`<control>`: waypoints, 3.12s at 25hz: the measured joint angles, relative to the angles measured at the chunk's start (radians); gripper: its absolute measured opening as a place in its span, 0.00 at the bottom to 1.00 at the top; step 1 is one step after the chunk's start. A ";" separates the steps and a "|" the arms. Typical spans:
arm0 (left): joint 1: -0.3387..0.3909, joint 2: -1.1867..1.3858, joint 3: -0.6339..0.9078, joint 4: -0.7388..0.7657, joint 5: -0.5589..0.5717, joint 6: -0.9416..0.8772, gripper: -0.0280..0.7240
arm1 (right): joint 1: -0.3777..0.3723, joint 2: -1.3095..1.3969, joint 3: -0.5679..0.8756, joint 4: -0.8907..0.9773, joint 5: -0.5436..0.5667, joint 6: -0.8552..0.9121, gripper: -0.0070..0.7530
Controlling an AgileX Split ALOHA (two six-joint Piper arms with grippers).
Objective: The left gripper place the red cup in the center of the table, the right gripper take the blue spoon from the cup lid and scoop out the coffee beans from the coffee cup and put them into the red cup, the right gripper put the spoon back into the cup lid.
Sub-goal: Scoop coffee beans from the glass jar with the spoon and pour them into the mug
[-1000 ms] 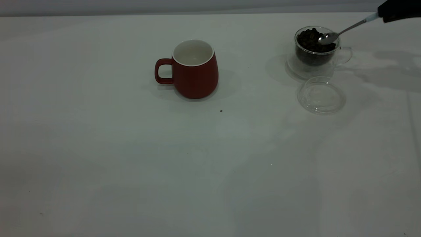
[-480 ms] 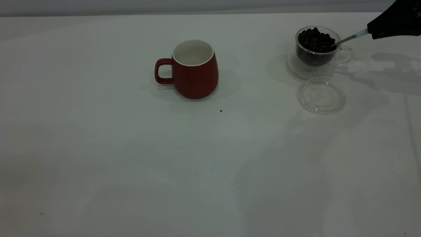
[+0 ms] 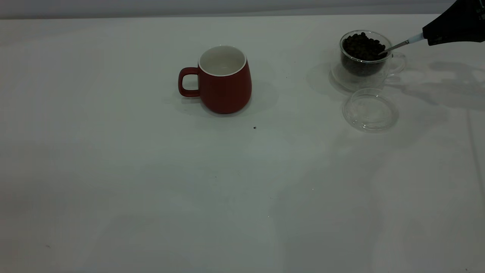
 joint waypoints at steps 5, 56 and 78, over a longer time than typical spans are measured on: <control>0.000 0.000 0.000 0.000 0.000 0.000 0.82 | -0.025 0.000 0.000 0.007 0.024 0.000 0.15; 0.000 0.000 0.000 0.000 0.000 0.000 0.82 | -0.093 0.061 0.000 0.152 0.131 -0.069 0.15; 0.000 0.000 0.000 0.000 0.000 0.000 0.82 | -0.093 0.061 0.000 0.187 0.131 -0.091 0.15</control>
